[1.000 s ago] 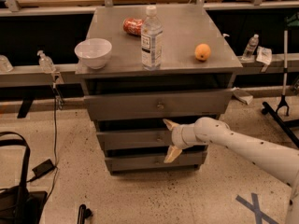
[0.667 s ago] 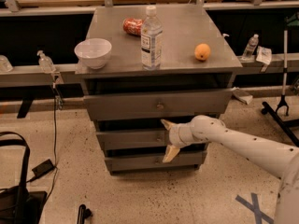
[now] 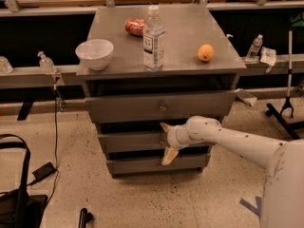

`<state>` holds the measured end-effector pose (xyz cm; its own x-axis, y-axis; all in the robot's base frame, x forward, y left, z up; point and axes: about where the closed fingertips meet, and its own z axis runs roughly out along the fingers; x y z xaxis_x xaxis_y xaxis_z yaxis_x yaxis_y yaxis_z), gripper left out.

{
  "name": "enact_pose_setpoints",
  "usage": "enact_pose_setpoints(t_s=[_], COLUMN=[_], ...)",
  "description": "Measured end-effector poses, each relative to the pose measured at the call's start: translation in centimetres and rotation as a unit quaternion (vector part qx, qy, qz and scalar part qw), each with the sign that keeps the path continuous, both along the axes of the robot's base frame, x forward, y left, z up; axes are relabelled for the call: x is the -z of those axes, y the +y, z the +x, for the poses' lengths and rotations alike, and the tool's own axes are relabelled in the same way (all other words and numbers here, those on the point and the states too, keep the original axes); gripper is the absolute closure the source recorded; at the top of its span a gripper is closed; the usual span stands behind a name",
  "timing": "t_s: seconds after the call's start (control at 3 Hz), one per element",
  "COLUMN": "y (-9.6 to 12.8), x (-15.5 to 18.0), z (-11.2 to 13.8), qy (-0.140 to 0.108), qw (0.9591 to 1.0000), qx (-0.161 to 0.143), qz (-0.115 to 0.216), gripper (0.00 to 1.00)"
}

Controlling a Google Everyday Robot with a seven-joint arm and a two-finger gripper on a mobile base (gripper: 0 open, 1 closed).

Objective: Open middle drawer

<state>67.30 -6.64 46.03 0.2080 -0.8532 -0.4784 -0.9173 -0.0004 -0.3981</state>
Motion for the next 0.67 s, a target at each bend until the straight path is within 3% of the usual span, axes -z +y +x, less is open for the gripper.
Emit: enact_pose_setpoints(t_s=[0.33, 0.67], y=[0.4, -0.1], x=[0.9, 1.8], z=[0.4, 1.5], qy=[0.006, -0.001], qw=[0.9999, 0.9989], qx=[0.008, 0.035], qz=[-0.008, -0.031], gripper=[0.00, 0.00])
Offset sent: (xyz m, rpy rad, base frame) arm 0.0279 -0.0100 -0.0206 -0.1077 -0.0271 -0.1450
